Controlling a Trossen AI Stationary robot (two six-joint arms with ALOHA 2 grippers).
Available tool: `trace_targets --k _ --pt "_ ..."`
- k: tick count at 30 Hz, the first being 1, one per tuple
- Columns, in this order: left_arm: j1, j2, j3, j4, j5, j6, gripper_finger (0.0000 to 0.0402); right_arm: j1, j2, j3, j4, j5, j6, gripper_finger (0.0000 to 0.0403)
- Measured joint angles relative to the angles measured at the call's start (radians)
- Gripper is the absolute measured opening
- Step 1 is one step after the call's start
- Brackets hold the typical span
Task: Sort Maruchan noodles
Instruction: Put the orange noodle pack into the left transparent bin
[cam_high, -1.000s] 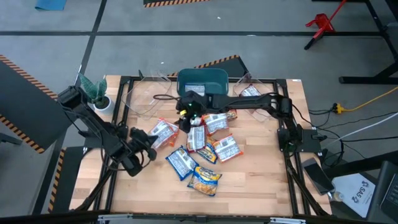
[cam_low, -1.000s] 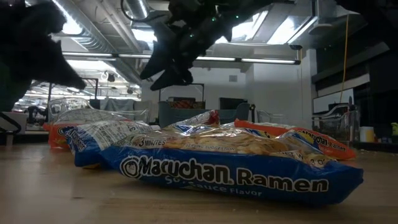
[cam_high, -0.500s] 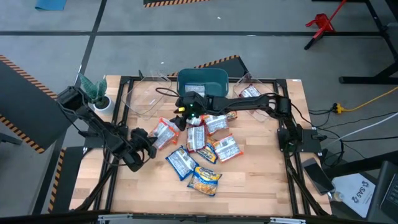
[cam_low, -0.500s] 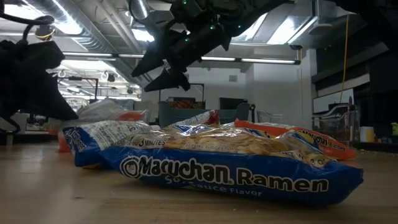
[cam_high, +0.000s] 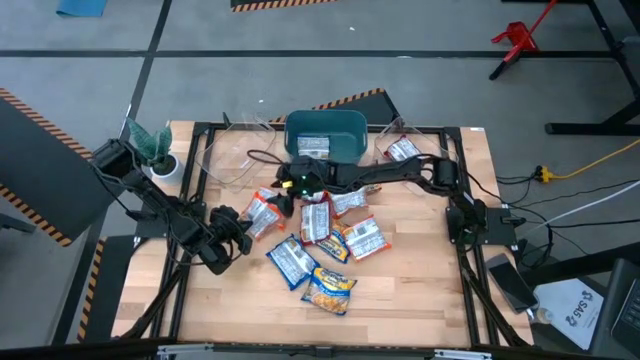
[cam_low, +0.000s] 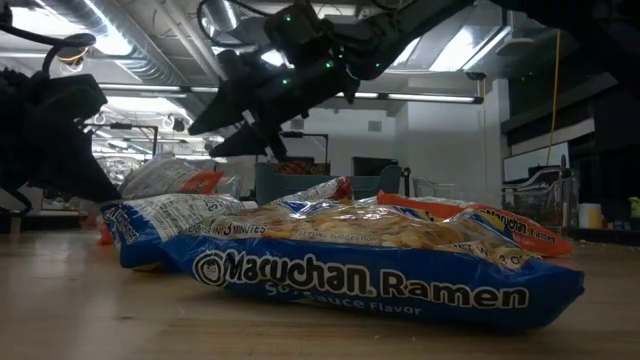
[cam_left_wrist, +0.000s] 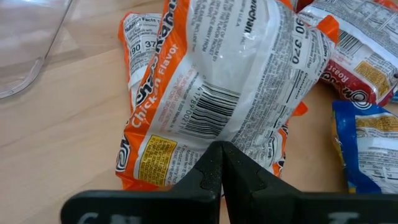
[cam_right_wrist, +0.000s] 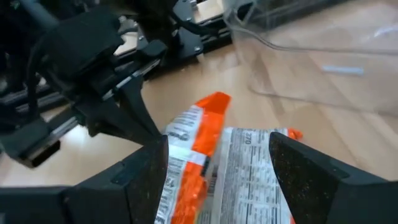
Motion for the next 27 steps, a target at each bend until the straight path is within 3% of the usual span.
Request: trace_targets --k 13,27 --pt "0.0 0.0 0.0 -0.001 0.0 0.0 0.0 0.013 0.07 0.0 0.097 0.03 -0.012 0.0264" --pt "0.016 0.0 0.0 0.0 0.0 0.005 0.0 0.014 0.137 0.001 0.117 -0.071 0.049 0.0278"
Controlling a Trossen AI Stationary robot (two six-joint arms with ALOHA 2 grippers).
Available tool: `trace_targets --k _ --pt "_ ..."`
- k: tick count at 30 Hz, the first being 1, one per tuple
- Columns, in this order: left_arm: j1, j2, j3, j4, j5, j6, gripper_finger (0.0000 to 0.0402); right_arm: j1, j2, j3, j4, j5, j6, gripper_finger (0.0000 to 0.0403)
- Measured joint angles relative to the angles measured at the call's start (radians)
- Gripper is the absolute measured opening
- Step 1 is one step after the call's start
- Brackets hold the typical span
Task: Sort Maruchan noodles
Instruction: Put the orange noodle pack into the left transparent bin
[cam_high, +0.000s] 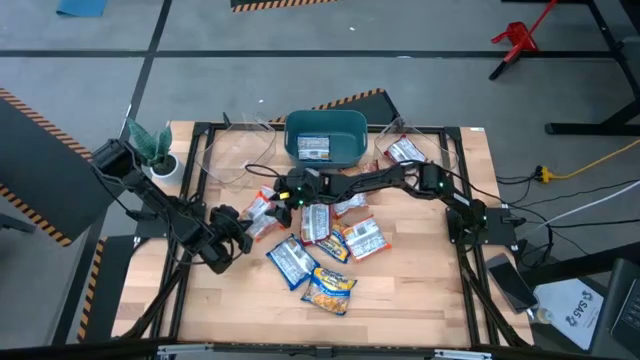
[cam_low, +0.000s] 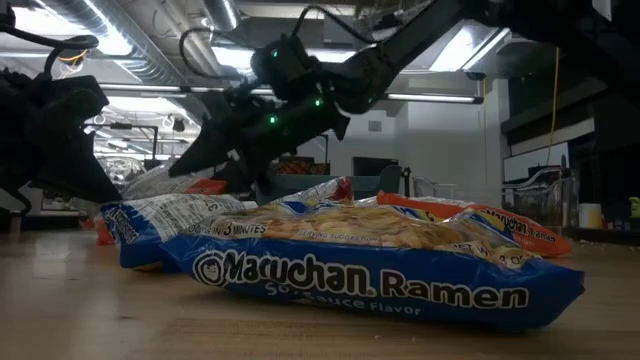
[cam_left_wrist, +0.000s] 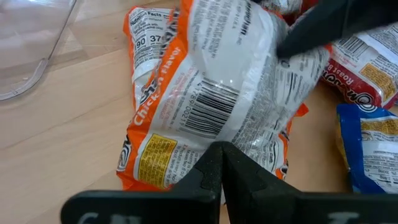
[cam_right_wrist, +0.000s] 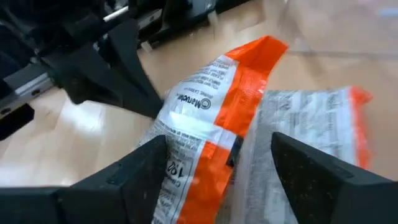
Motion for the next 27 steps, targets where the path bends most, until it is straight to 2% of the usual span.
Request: trace_targets --k 8,27 --pt "0.014 0.0 0.0 0.0 0.0 0.003 0.0 0.0 0.011 0.003 0.052 -0.016 0.031 0.0327" --pt "0.014 0.0 0.0 0.01 -0.005 0.002 0.0 0.01 0.011 0.018 0.029 0.037 0.049 0.0331"
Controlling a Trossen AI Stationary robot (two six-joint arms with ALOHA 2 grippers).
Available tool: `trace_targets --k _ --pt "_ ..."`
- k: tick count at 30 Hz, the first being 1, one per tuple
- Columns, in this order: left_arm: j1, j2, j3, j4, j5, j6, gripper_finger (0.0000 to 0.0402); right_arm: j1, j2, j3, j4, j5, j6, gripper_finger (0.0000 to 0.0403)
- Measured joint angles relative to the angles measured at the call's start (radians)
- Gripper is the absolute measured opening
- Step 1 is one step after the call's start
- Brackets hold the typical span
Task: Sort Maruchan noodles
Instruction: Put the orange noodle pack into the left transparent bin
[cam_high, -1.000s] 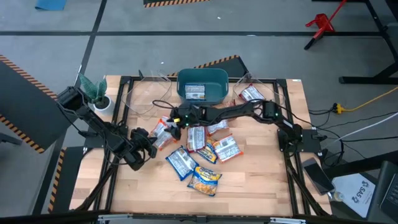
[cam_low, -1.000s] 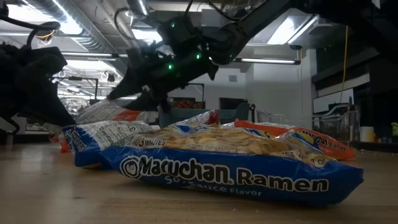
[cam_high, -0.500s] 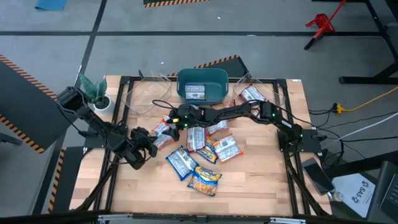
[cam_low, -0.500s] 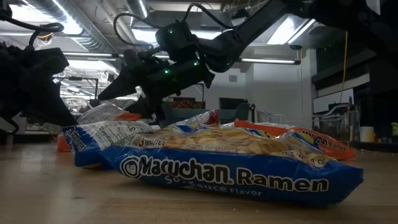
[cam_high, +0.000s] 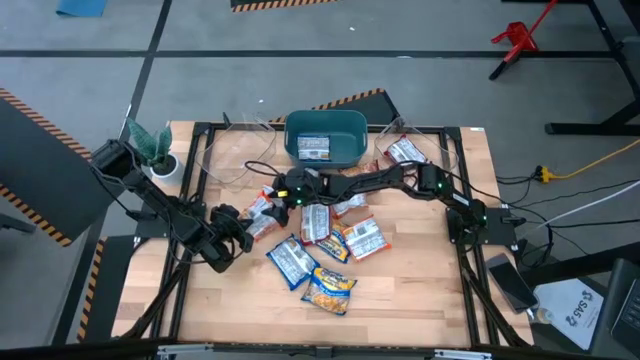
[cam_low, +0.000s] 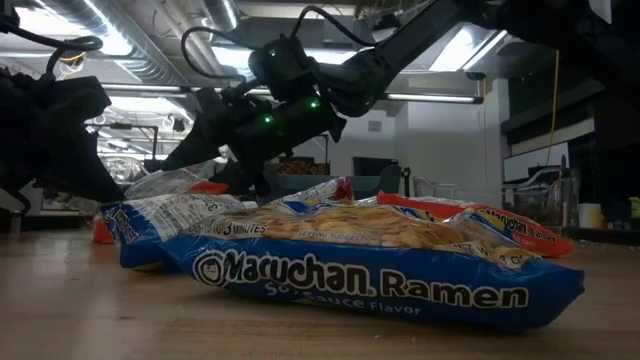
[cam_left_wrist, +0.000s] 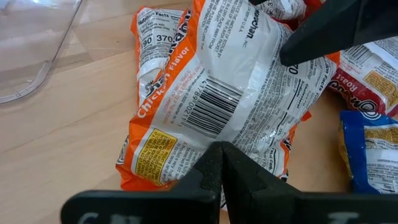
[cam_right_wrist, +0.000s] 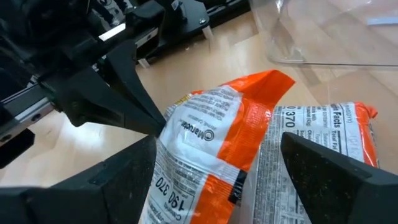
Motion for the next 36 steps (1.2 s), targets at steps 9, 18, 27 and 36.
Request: trace_targets --k 9,18,27,36 --pt "0.0 0.0 0.0 0.021 -0.015 0.001 0.0 0.026 0.0 0.0 -0.018 0.039 -0.012 0.0331" --pt "0.0 0.0 0.0 0.034 -0.042 0.014 0.0 0.024 0.038 0.001 0.002 0.002 0.013 0.026" --pt "0.0 0.0 0.0 0.052 -0.032 0.028 0.0 0.024 0.05 0.001 0.016 -0.06 0.045 0.015" --pt "-0.012 -0.008 0.088 0.029 0.029 0.116 0.0 0.022 0.026 0.0 -0.004 -0.104 0.051 0.0105"
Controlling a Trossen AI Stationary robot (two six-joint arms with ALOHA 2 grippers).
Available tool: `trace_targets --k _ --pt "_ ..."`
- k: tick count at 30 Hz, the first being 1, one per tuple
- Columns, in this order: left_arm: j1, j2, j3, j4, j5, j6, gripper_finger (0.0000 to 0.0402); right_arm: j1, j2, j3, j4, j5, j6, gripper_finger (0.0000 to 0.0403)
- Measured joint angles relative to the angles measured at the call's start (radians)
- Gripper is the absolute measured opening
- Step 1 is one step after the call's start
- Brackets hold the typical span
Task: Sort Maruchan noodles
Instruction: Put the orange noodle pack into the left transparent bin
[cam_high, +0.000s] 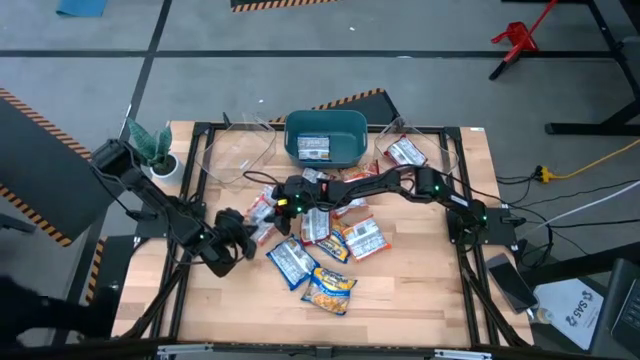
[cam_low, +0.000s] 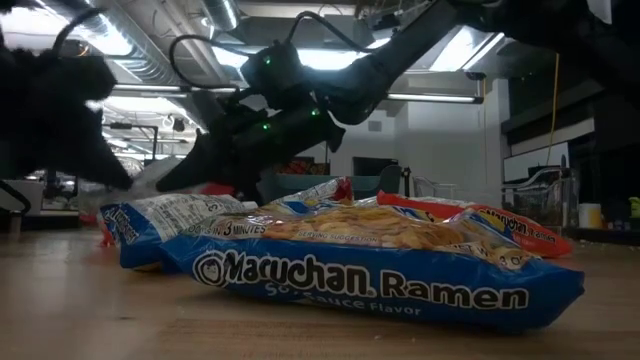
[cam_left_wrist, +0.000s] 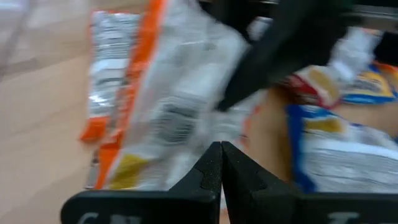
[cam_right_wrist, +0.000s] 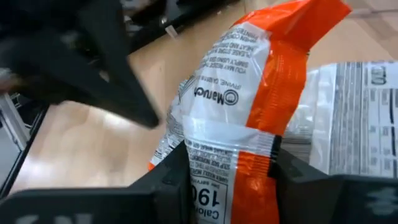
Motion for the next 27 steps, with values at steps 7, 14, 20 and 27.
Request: trace_targets --k 7,14,20,27 --pt "-0.005 -0.007 0.209 -0.235 0.063 0.073 0.0 -0.009 -0.063 0.001 0.013 0.02 -0.001 0.0106" --pt "-0.04 -0.007 0.472 -0.526 0.078 0.134 0.0 -0.064 -0.107 0.001 0.014 0.039 -0.005 0.0107" --pt "-0.078 -0.008 0.683 -0.73 0.051 0.148 0.0 -0.108 -0.108 0.094 0.008 0.082 -0.019 0.0107" --pt "-0.119 -0.008 0.844 -0.8 -0.081 0.216 0.0 -0.136 -0.108 0.26 -0.059 0.281 -0.132 0.0108"
